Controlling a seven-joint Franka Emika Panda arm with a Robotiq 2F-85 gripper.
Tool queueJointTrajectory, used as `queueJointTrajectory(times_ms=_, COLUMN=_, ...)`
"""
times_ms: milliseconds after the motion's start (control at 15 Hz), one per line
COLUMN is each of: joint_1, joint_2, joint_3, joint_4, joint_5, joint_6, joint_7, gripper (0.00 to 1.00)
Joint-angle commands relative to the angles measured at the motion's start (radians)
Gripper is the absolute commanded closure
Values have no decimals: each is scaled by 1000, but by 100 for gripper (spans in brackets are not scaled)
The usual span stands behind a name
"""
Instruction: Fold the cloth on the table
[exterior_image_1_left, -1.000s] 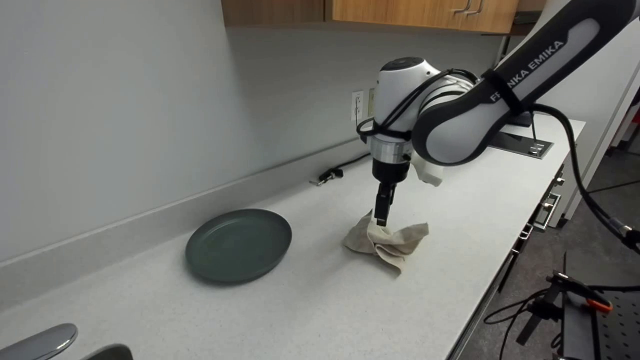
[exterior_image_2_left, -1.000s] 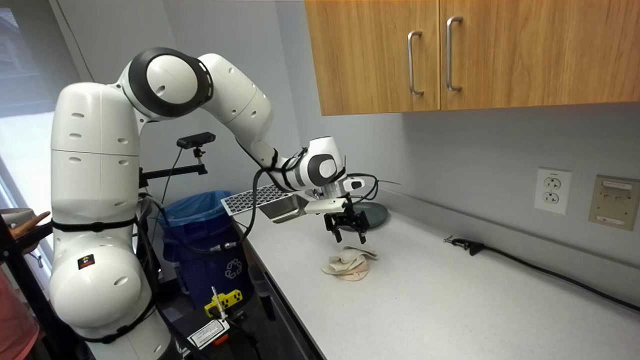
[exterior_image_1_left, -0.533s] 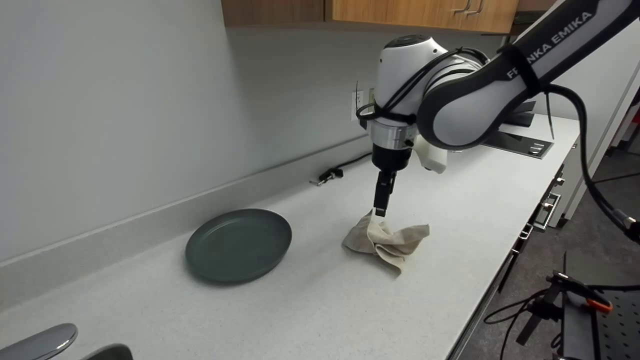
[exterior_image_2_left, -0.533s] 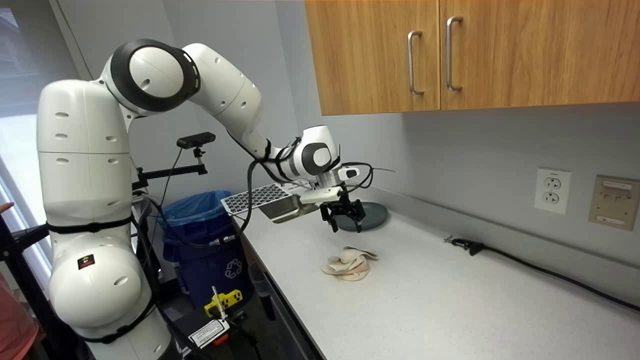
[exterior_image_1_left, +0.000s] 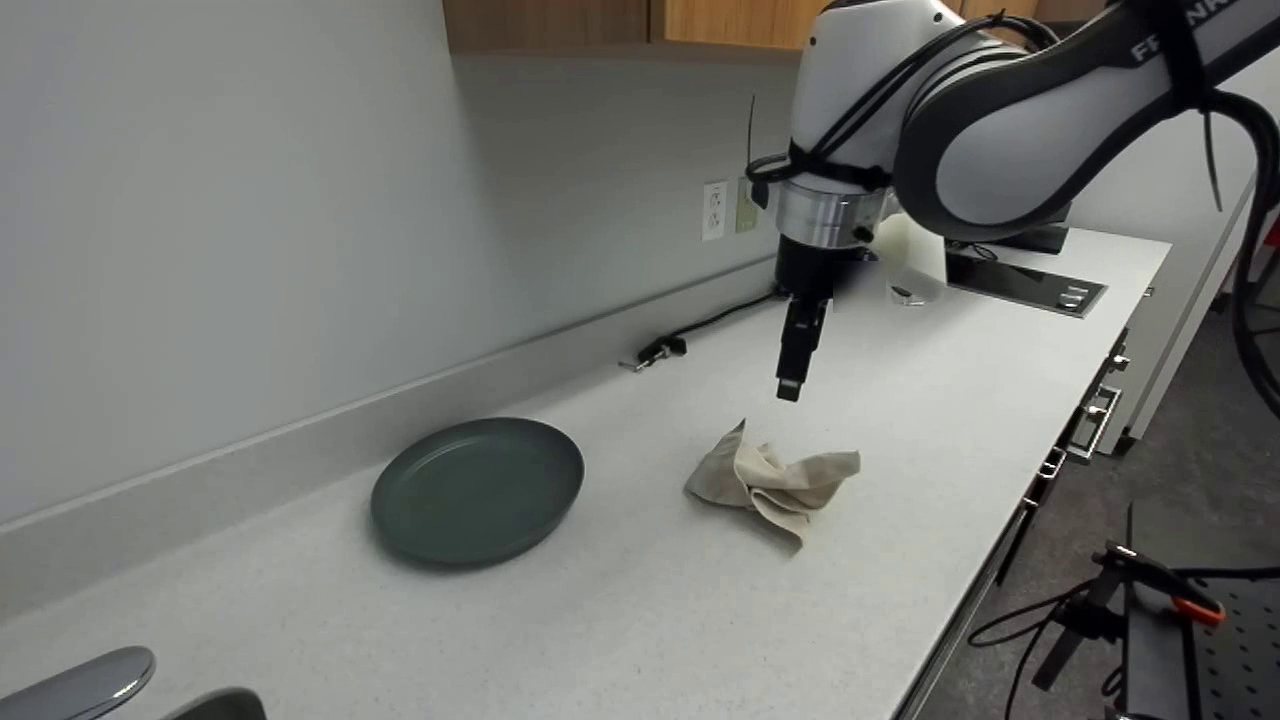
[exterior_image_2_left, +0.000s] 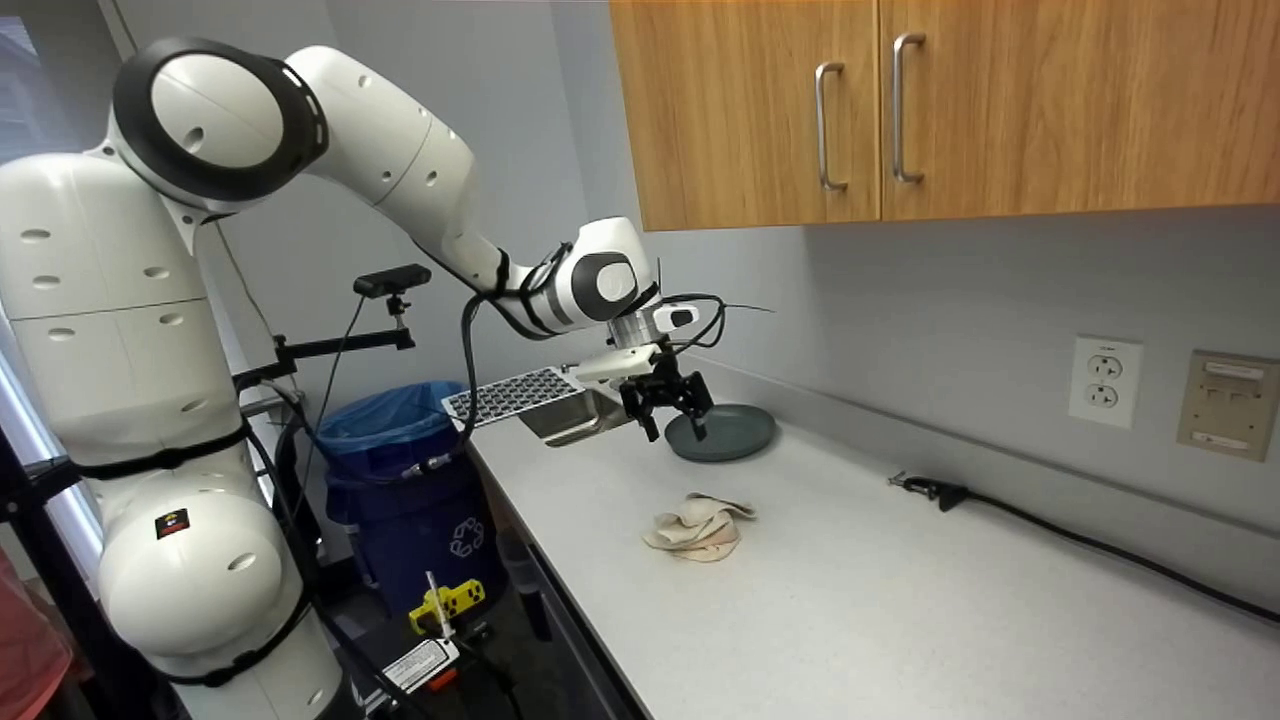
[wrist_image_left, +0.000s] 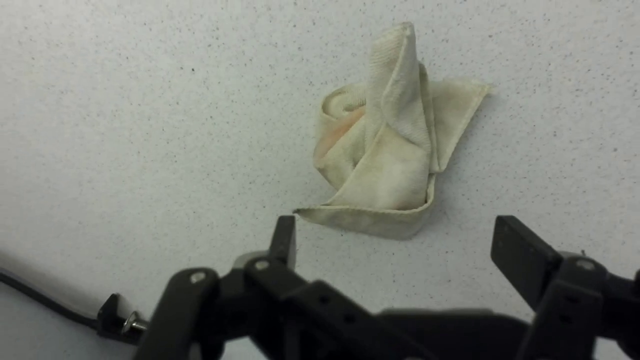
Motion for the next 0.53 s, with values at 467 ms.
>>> queueJointTrajectory(times_ms=467, joint_1=-15, joint_2=-104, joint_3=38, joint_4=-87, joint_5=43, joint_6=-1, joint_7=0, gripper=0)
